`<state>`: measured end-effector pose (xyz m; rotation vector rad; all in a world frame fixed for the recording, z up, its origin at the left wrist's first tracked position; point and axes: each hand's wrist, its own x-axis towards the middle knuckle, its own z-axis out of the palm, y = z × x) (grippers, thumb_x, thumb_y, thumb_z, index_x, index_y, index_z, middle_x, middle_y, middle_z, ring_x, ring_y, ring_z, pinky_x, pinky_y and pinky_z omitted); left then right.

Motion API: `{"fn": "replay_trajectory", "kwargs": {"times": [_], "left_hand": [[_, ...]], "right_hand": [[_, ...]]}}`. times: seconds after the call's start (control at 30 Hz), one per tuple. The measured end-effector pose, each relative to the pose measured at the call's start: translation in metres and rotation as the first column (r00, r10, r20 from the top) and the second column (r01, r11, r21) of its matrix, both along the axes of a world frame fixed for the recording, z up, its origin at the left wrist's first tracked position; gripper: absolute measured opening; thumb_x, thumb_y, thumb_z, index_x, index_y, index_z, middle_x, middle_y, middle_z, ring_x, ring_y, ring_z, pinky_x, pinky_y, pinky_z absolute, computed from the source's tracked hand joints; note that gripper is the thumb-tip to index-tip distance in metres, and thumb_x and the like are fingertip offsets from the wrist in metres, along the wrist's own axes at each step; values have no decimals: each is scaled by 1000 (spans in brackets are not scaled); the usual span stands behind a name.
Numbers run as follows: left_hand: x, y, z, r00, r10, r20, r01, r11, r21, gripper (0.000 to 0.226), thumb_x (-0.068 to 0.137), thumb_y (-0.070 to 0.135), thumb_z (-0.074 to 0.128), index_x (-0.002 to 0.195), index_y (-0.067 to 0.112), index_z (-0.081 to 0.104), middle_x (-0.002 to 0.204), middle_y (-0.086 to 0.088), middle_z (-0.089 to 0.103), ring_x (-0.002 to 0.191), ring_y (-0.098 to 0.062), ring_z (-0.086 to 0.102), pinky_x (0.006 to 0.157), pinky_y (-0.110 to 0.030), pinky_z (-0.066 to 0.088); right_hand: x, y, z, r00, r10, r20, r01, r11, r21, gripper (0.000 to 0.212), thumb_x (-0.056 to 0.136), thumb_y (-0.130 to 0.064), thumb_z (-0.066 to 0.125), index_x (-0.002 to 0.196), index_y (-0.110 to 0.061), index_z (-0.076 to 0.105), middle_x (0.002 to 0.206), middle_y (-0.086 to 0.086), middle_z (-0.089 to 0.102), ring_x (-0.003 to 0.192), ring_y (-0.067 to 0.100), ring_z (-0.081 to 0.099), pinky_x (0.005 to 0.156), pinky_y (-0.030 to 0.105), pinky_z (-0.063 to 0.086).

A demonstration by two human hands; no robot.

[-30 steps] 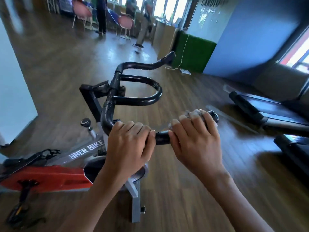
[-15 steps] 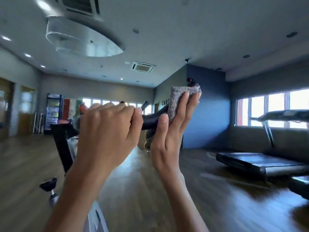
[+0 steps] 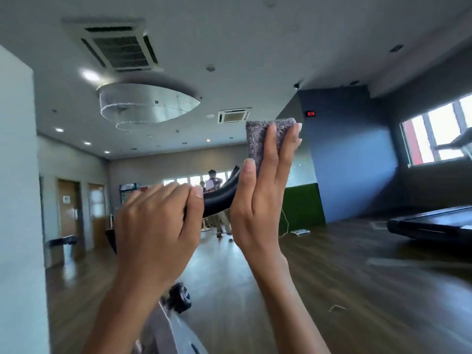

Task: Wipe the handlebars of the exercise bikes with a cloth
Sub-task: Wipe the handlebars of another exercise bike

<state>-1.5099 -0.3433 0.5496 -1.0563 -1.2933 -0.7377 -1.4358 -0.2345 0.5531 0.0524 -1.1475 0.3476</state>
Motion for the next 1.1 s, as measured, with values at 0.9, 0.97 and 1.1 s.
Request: {"fn": "replay_trajectory", "kwargs": {"times": [0.9,0.97,1.1], "left_hand": [[5,-2,-10,998,65,18,-63,993,-99,41,100,52,12,104,41,52,97,22,54,87,-1,50,75,-31,36],[5,-1,-9,998,56,36,-52,994,-98,38,100,52,13,105,46,50,99,22,54,89,-1,51,78,-28,38],[6,-1,-12,998,62,8,-61,994,-90,40,101,52,12,106,43,51,95,24,55,86,-2,49,77,-20,33]], "right_hand": [[-5,-4,9,902,394,-177,-393,919,42,58,103,-31,28,153,-20,0,162,-1,-14,150,13,-6,121,31,17],[-18,-15,-8,947,288,-138,-283,957,57,58,102,-26,32,152,-12,6,161,7,-10,150,28,-6,123,39,11],[-15,-1,-12,955,284,-90,-273,955,118,58,103,-30,30,153,-15,5,161,5,-14,150,21,0,118,30,26]]}}
